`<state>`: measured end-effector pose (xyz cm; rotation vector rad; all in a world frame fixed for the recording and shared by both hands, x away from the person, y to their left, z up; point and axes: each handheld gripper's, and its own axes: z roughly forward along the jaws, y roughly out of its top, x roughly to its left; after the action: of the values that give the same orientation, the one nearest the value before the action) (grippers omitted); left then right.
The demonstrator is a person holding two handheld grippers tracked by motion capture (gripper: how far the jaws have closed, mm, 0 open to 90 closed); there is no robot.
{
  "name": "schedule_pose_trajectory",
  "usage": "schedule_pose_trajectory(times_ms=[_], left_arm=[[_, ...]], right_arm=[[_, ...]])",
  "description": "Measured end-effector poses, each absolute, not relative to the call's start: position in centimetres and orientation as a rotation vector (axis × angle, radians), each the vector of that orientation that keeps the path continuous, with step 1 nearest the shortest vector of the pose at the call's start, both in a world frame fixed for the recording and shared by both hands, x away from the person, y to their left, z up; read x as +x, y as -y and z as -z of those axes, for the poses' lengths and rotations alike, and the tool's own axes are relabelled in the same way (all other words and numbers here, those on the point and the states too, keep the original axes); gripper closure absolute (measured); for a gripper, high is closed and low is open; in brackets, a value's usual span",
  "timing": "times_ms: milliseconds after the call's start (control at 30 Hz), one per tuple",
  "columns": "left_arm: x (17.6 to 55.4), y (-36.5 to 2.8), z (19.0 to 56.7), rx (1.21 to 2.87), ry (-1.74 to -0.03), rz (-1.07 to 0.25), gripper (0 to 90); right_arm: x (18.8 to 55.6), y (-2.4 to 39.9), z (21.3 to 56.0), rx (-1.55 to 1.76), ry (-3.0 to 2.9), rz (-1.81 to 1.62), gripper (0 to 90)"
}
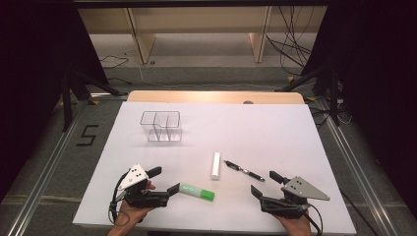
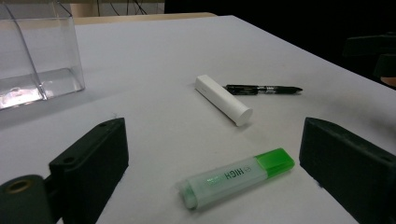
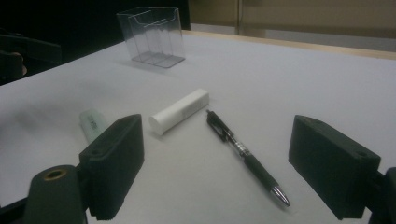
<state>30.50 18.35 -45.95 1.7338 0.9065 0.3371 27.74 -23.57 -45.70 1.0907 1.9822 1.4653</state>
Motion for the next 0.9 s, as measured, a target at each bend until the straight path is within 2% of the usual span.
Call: schedule_pose_trajectory(times_ms=[267,333,733,900], left_arm=[[30.9,-18.5,45.7,1.719,-0.945,-0.34,7.7],[31.3,-18.6,45.6,1.669,-0.977,-0.231,7.7],[32.6,-19.2,43.7,1.726,-0.995,-0.32,7.7],[34.1,-20.1,42.7,1.707,-1.056,-0.302,7.9]], right_arm=[[27.7,23.8,45.7,1.098,-1.977,-1.456,19.2],[27.7,23.8,45.6,1.1,-1.963,-1.453,19.2],[27.8,23.9,45.6,1.105,-1.956,-1.449,19.4],[27.8,23.9,45.6,1.104,-1.96,-1.445,19.4]])
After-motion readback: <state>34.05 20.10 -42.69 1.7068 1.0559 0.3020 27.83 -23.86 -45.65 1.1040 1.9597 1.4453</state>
